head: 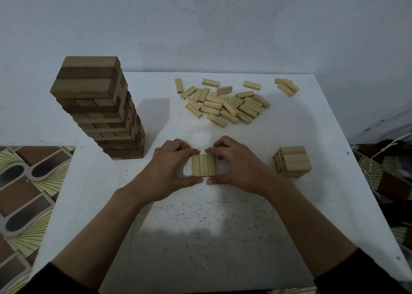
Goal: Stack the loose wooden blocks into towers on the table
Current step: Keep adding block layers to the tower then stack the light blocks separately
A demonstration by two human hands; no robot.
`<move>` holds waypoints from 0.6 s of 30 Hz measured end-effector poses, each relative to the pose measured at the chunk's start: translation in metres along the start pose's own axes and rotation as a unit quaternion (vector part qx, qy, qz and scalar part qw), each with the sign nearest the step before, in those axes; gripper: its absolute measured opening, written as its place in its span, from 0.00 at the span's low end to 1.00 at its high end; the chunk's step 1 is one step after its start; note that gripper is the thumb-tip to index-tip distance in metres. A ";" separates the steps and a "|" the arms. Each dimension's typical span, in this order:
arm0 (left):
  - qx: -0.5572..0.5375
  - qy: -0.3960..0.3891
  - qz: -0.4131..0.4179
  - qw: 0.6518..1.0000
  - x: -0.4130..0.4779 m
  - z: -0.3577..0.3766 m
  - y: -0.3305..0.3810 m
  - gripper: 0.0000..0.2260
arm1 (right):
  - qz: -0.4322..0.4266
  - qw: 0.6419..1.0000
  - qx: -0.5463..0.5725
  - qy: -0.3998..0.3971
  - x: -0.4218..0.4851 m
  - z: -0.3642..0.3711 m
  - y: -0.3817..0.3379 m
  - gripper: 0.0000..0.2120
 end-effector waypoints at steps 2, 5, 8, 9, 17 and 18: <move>-0.019 0.004 0.001 1.000 0.000 -0.001 0.002 0.27 | -0.009 1.000 0.003 0.001 0.001 0.001 -0.002 0.33; -0.034 0.004 0.002 0.999 0.001 -0.002 0.004 0.27 | -0.017 1.000 0.001 -0.008 0.001 0.004 -0.004 0.31; -0.041 0.003 0.017 0.999 0.002 -0.005 0.011 0.25 | -0.025 0.999 -0.008 -0.026 -0.001 0.004 -0.007 0.31; -0.047 0.005 0.026 0.999 0.003 -0.008 0.015 0.24 | -0.031 0.999 -0.012 -0.026 -0.002 0.002 -0.010 0.30; -0.074 0.075 0.090 0.990 0.024 -0.053 0.070 0.24 | -0.051 0.995 -0.049 0.070 -0.030 -0.074 -0.025 0.29; -0.076 0.080 0.099 0.989 0.031 -0.053 0.079 0.24 | -0.044 0.995 -0.042 0.073 -0.035 -0.084 -0.020 0.29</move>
Point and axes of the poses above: each hand's wrist, its own x-axis towards the middle knuckle, its own z-axis out of the palm, y = z × x, the point moved 9 cm from there along x, towards the middle knuckle, and after that the axes turned 2 degrees about -z, right-handed, at the moved point
